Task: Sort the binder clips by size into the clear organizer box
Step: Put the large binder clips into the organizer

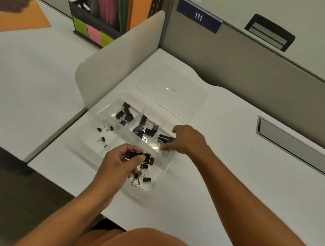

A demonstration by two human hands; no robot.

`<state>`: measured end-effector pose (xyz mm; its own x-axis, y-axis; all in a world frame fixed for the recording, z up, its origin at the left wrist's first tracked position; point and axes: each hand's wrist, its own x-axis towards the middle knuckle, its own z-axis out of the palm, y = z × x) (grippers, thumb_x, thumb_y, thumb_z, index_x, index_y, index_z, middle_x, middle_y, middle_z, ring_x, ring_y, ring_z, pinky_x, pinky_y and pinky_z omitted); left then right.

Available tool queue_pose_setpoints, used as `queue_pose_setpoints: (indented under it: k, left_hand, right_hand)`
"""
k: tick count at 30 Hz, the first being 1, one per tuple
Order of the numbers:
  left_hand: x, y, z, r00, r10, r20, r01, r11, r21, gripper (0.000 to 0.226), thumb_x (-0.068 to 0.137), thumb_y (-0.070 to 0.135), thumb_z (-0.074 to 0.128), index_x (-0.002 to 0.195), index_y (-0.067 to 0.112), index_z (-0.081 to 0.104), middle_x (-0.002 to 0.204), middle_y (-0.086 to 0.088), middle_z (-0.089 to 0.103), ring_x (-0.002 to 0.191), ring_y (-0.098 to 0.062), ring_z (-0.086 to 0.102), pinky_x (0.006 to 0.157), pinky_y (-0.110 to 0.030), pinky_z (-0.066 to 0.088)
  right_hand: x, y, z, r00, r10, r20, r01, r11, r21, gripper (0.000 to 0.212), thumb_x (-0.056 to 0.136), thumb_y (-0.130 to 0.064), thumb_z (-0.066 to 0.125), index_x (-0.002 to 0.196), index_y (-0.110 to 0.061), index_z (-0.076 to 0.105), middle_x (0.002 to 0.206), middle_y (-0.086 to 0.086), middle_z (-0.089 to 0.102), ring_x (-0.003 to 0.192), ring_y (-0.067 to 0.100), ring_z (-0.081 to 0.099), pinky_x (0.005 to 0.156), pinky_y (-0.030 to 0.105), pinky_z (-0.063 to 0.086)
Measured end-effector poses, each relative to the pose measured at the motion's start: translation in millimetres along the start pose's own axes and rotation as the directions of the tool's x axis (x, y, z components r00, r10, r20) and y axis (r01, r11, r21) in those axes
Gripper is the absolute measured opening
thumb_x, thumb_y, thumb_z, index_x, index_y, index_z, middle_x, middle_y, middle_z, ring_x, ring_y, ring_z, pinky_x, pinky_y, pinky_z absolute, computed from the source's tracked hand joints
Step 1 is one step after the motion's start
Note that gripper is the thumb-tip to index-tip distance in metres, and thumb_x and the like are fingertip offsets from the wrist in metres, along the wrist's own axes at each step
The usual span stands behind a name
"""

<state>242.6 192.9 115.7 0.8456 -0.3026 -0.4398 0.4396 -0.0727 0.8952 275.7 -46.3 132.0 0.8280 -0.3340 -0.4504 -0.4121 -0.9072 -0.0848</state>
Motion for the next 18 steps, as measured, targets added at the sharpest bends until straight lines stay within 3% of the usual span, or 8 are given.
queue_pose_setpoints:
  k: [2, 3, 5, 7, 10, 13, 16, 18]
  left_hand:
    - [3, -1, -3, 1.000, -0.009, 0.008, 0.009, 1.000, 0.001, 0.016, 0.094, 0.010, 0.075, 0.102, 0.023, 0.077, 0.094, -0.002, 0.078, 0.068, -0.016, 0.066, 0.064, -0.030, 0.051]
    - [4, -1, -4, 1.000, -0.013, 0.014, 0.013, 1.000, -0.001, 0.016, 0.094, 0.010, 0.075, 0.103, 0.023, 0.077, 0.095, -0.001, 0.079, 0.069, -0.017, 0.066, 0.064, -0.030, 0.052]
    - [7, -2, -5, 0.999, -0.022, 0.030, 0.022, 1.000, -0.005, 0.016, 0.094, 0.011, 0.075, 0.103, 0.023, 0.077, 0.093, 0.000, 0.079, 0.070, -0.017, 0.066, 0.066, -0.031, 0.052]
    - [11, -3, -6, 0.999, -0.029, 0.044, 0.029, 1.000, 0.004, 0.016, 0.094, 0.011, 0.075, 0.103, 0.024, 0.077, 0.092, 0.001, 0.078, 0.070, -0.018, 0.066, 0.066, -0.031, 0.052]
    - [18, -4, -4, 0.997, -0.037, 0.065, 0.035, 0.999, 0.029, 0.016, 0.094, 0.012, 0.075, 0.104, 0.024, 0.076, 0.092, -0.001, 0.078, 0.069, -0.016, 0.066, 0.067, -0.031, 0.051]
    - [21, 0, 1, 0.995, -0.020, 0.093, 0.016, 0.999, 0.044, 0.015, 0.094, 0.012, 0.075, 0.104, 0.024, 0.076, 0.089, 0.002, 0.077, 0.066, -0.011, 0.066, 0.067, -0.031, 0.051]
    - [24, 3, 4, 0.994, 0.000, 0.109, -0.006, 0.999, 0.047, 0.015, 0.094, 0.012, 0.075, 0.102, 0.025, 0.076, 0.087, 0.005, 0.077, 0.066, -0.009, 0.066, 0.068, -0.032, 0.052]
    - [26, 3, 4, 0.995, 0.015, 0.102, -0.019, 0.999, 0.046, 0.015, 0.094, 0.012, 0.075, 0.102, 0.025, 0.076, 0.087, 0.006, 0.077, 0.067, -0.009, 0.066, 0.069, -0.033, 0.052]
  right_hand:
    - [-11, 5, -2, 0.999, 0.015, -0.045, -0.008, 0.989, 0.150, 0.083, 0.081, -0.070, 0.072, 0.148, -0.025, 0.050, 0.143, 0.005, 0.055, 0.122, 0.028, 0.062, 0.092, 0.039, 0.051]
    - [-19, 8, -3, 0.996, 0.018, -0.082, 0.006, 0.960, 0.281, 0.071, 0.091, -0.062, 0.066, 0.149, -0.026, 0.047, 0.141, 0.006, 0.056, 0.119, 0.026, 0.062, 0.091, 0.036, 0.051]
    - [-35, 16, 1, 0.992, 0.026, -0.121, 0.043, 0.844, 0.535, 0.042, 0.106, -0.034, 0.049, 0.147, -0.029, 0.047, 0.124, 0.004, 0.064, 0.104, 0.021, 0.062, 0.081, 0.028, 0.048]
    - [-47, 20, 7, 0.993, 0.006, -0.115, 0.071, 0.753, 0.654, 0.045, 0.105, -0.014, 0.042, 0.145, -0.035, 0.044, 0.101, -0.001, 0.066, 0.087, 0.018, 0.062, 0.075, 0.030, 0.051]
    - [-41, 17, 14, 0.992, 0.002, -0.126, 0.089, 0.701, 0.708, 0.036, 0.101, -0.014, 0.055, 0.128, -0.038, 0.055, 0.097, 0.002, 0.069, 0.071, 0.013, 0.060, 0.067, 0.033, 0.052]
    - [-22, 10, 15, 0.977, 0.100, -0.187, 0.075, 0.660, 0.747, 0.020, 0.093, -0.015, 0.070, 0.106, -0.029, 0.065, 0.101, -0.003, 0.074, 0.080, 0.013, 0.071, 0.067, 0.027, 0.056]
    - [-5, 2, 18, 0.958, 0.151, -0.243, 0.087, 0.656, 0.750, 0.017, 0.090, -0.015, 0.077, 0.103, -0.021, 0.068, 0.100, -0.005, 0.071, 0.084, 0.009, 0.070, 0.057, 0.010, 0.051]
    - [4, -2, 25, 0.951, 0.166, -0.261, 0.080, 0.682, 0.727, 0.014, 0.091, -0.016, 0.077, 0.101, -0.020, 0.068, 0.096, -0.009, 0.068, 0.081, 0.006, 0.067, 0.061, 0.016, 0.055]
